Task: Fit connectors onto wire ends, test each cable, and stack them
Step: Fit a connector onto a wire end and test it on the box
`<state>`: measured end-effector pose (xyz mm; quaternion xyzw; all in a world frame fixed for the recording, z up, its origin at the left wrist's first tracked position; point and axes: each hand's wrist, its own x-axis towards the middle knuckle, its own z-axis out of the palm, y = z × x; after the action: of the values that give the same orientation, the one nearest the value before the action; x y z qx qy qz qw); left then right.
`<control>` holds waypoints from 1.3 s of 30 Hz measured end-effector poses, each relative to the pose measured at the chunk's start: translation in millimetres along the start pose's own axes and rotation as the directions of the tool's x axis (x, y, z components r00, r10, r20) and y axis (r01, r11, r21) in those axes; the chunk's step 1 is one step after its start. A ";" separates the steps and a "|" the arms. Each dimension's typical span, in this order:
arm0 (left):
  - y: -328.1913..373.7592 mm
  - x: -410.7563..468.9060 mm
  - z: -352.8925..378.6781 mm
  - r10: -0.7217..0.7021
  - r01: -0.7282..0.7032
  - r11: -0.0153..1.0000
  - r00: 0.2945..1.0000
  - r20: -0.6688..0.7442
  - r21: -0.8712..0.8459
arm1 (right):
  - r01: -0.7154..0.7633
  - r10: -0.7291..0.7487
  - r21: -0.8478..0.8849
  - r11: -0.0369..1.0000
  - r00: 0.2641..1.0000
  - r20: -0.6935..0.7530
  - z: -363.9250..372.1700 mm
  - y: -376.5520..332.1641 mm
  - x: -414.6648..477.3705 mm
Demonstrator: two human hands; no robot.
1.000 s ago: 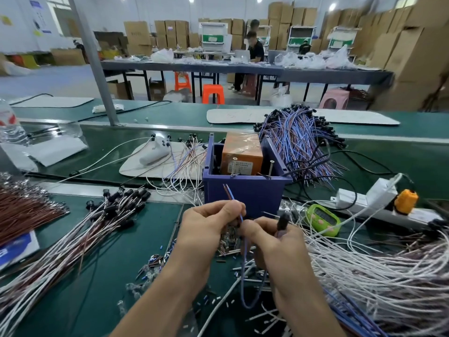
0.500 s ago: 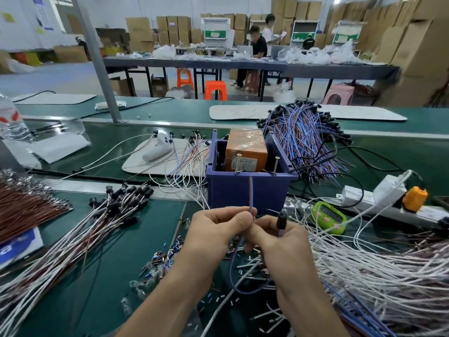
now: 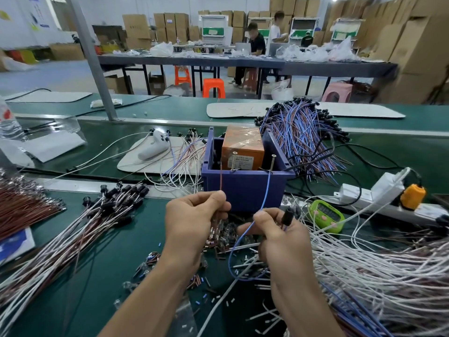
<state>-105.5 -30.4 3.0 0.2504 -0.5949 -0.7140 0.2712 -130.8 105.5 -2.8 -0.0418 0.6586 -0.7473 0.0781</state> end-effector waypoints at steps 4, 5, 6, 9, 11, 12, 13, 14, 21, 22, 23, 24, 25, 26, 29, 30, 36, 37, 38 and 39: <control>-3.5 3.9 -1.2 0.014 -0.015 0.999 1.000 0.016 0.038 | 0.016 -0.012 0.078 0.997 0.999 -0.053 -2.1 0.3 4.2; -4.1 4.2 -0.8 0.022 -0.023 0.999 0.999 0.025 0.047 | 0.023 -0.017 0.097 0.995 0.998 -0.066 -2.3 0.3 5.3; -4.5 4.6 -0.3 0.028 -0.030 0.998 0.999 0.034 0.054 | 0.029 -0.021 0.112 0.993 0.997 -0.079 -2.7 0.6 6.1; -4.1 5.5 -0.7 0.044 -0.047 0.997 0.998 0.049 0.059 | 0.046 -0.030 0.134 0.990 0.992 -0.124 -3.4 1.0 7.5; -4.0 5.7 -1.6 0.049 -0.052 0.997 0.997 0.058 0.060 | 0.049 -0.028 0.147 0.988 0.989 -0.142 -3.8 1.0 8.0; -3.9 5.8 -2.0 0.053 -0.057 0.996 0.996 0.065 0.061 | 0.046 -0.023 0.154 0.987 0.989 -0.145 -3.9 1.1 8.4; -3.8 5.9 -2.2 0.059 -0.064 0.996 0.996 0.071 0.068 | 0.039 -0.015 0.163 0.986 0.989 -0.145 -4.3 1.0 8.7; -3.7 6.1 -2.5 0.067 -0.073 0.994 0.995 0.076 0.081 | 0.030 -0.006 0.172 0.985 0.990 -0.143 -4.8 1.1 9.1; -2.0 7.2 -5.2 0.097 -0.106 0.987 0.992 0.076 0.119 | 0.040 -0.021 0.154 0.987 0.992 -0.126 -7.6 3.0 10.5; -2.0 7.3 -5.0 0.096 -0.104 0.988 0.992 0.080 0.111 | 0.043 -0.025 0.152 0.987 0.992 -0.121 -7.6 3.4 10.9; -2.0 7.2 -5.0 0.094 -0.103 0.989 0.992 0.084 0.105 | 0.045 -0.028 0.151 0.987 0.993 -0.116 -7.8 3.7 10.8; -2.1 7.4 -4.8 0.095 -0.104 0.989 0.992 0.089 0.103 | 0.048 -0.032 0.150 0.987 0.993 -0.111 -7.5 3.9 10.9; -2.2 7.6 -4.7 0.096 -0.106 0.989 0.991 0.095 0.106 | 0.052 -0.037 0.148 0.988 0.994 -0.107 -7.2 3.9 10.7; -2.7 7.9 -4.6 0.098 -0.109 0.988 0.990 0.100 0.111 | 0.059 -0.044 0.144 0.988 0.994 -0.105 -6.8 3.9 10.5; -3.9 8.8 -4.4 0.103 -0.115 0.986 0.989 0.105 0.122 | 0.081 -0.067 0.142 0.987 0.993 -0.101 -5.6 4.2 10.3; -4.2 8.9 -4.4 0.104 -0.117 0.985 0.989 0.107 0.124 | 0.081 -0.067 0.143 0.986 0.993 -0.096 -5.5 4.5 10.5; -4.4 9.1 -4.2 0.113 -0.127 0.983 0.987 0.115 0.131 | 0.074 -0.067 0.133 0.988 0.996 -0.055 -3.6 3.6 10.4; -4.4 9.2 -4.0 0.114 -0.129 0.983 0.987 0.115 0.130 | 0.076 -0.069 0.132 0.988 0.996 -0.062 -3.7 3.8 10.2; -4.3 9.2 -3.9 0.115 -0.129 0.983 0.987 0.115 0.129 | 0.079 -0.069 0.133 0.988 0.995 -0.078 -4.0 4.0 10.1; -4.1 9.1 -4.1 0.115 -0.130 0.983 0.986 0.117 0.129 | 0.080 -0.066 0.141 0.987 0.993 -0.102 -4.7 4.4 10.3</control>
<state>-109.7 -39.0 -2.1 0.1917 -0.6704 -0.6664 0.2643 -141.5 107.9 -8.2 -0.0238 0.6037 -0.7966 0.0216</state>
